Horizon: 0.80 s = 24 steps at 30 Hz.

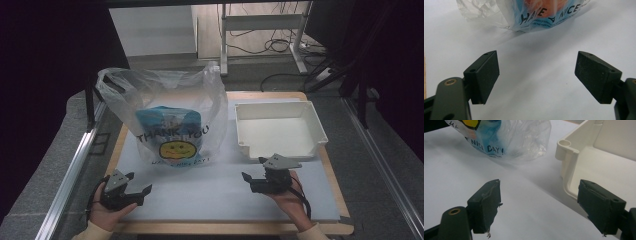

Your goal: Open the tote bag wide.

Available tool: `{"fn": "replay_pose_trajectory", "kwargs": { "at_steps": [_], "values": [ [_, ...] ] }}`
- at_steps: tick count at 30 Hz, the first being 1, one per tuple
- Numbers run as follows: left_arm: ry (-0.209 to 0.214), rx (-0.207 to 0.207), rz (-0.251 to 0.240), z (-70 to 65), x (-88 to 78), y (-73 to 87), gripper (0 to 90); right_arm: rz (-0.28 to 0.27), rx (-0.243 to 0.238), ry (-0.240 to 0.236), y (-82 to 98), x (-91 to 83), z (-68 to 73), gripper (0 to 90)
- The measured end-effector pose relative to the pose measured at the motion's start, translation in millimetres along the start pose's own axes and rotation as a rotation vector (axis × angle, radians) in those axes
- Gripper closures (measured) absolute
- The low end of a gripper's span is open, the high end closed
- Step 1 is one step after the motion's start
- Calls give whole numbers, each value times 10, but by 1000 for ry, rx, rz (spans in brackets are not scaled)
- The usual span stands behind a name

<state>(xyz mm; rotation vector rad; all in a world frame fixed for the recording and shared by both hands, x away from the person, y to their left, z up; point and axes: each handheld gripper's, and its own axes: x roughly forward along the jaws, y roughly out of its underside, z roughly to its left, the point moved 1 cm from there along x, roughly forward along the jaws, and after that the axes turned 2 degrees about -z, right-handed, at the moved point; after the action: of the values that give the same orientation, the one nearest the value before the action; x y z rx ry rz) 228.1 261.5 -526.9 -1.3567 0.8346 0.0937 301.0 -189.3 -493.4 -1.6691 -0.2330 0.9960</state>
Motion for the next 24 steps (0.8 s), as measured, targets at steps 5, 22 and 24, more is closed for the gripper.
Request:
{"fn": "replay_pose_trajectory", "kwargs": {
  "at_steps": [5,22,24],
  "values": [
    [-1,-3,-3,26,-8,14,206,2,12,-10,32,-11,1,208],
    [-12,5,-26,41,-30,0,224,-7,30,-27,57,-11,18,216],
    [-15,-2,-25,47,-25,-4,226,-12,33,-23,46,-37,10,216]
  ]
}}
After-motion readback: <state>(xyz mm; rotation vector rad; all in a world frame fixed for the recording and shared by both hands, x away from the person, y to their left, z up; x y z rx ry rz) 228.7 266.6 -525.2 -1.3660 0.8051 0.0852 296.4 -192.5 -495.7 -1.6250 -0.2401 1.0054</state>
